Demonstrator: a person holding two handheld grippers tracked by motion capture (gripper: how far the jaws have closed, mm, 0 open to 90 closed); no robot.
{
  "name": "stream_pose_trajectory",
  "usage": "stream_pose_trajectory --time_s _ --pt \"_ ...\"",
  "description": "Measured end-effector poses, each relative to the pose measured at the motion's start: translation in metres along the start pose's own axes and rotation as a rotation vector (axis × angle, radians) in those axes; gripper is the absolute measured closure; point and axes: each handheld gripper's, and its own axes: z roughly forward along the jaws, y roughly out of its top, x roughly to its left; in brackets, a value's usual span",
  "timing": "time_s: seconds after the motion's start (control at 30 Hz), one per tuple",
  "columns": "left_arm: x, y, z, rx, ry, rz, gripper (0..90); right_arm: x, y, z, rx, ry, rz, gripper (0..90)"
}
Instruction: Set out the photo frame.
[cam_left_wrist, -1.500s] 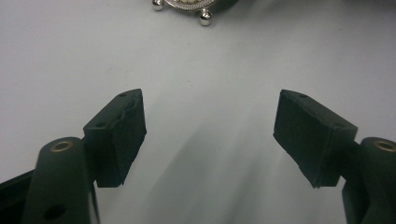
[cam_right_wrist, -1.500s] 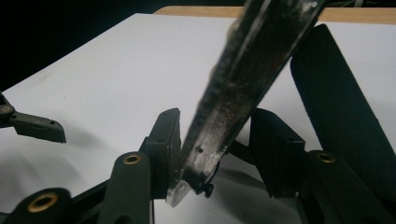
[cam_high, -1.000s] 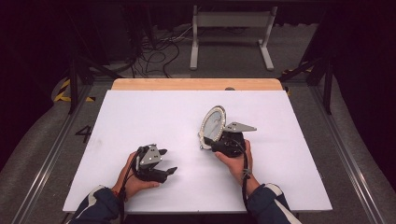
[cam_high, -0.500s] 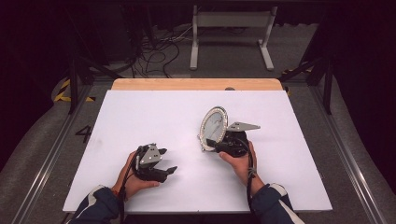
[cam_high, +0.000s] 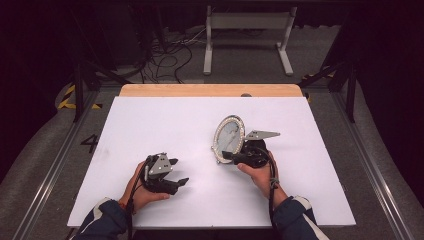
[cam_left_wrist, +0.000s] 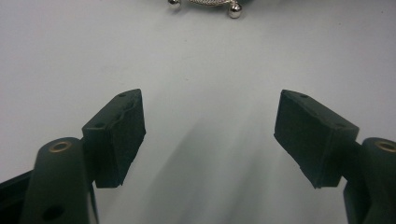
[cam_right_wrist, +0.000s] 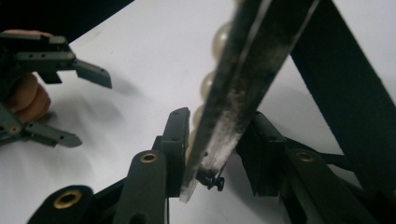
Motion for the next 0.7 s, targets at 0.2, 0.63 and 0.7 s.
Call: stream_pose_trajectory --time_s 0.2,0.63,0.7 --pt "0.0 0.0 0.0 0.006 0.002 0.001 24.9 0.002 -0.001 0.002 0.01 -0.01 -0.031 62.7" --pt "0.008 0.009 0.004 -0.027 0.002 -0.014 25.2 0.007 -0.012 0.016 -0.054 -0.062 -0.023 64.0" --pt "0.012 0.016 0.008 -0.042 0.009 -0.003 25.1 0.007 -0.011 0.016 -0.039 -0.058 -0.027 65.2"
